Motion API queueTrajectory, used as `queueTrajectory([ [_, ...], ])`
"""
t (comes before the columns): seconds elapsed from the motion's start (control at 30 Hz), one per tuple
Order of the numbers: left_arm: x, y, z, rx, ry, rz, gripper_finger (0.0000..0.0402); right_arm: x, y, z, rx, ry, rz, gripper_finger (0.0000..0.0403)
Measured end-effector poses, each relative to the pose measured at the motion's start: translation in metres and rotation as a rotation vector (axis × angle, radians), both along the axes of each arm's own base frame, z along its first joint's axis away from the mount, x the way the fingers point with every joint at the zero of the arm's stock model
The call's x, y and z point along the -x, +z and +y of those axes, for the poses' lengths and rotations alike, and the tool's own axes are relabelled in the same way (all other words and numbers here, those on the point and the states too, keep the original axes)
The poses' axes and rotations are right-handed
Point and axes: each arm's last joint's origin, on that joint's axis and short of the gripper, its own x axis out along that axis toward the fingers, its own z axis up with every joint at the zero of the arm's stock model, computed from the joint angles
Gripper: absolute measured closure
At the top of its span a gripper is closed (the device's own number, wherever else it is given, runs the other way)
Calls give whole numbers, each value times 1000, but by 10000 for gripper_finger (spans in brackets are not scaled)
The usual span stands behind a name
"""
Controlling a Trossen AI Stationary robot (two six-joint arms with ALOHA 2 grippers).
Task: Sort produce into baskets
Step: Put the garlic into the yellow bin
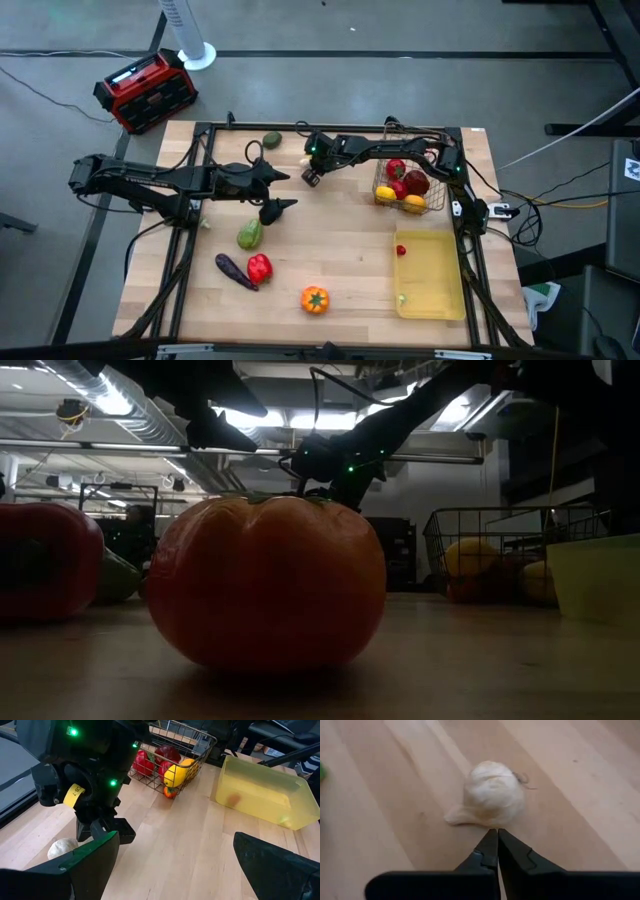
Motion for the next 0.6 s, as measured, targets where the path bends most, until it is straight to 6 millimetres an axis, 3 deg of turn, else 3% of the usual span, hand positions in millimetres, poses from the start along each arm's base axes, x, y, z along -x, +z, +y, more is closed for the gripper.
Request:
queueTrajectory([
  [0.27,0,0,0,-3,-1,1,13,-2,0,2,-84,15,-42,370],
  [0.6,0,0,0,-31,-16,9,13,-6,3,1,-161,-127,-119,210],
])
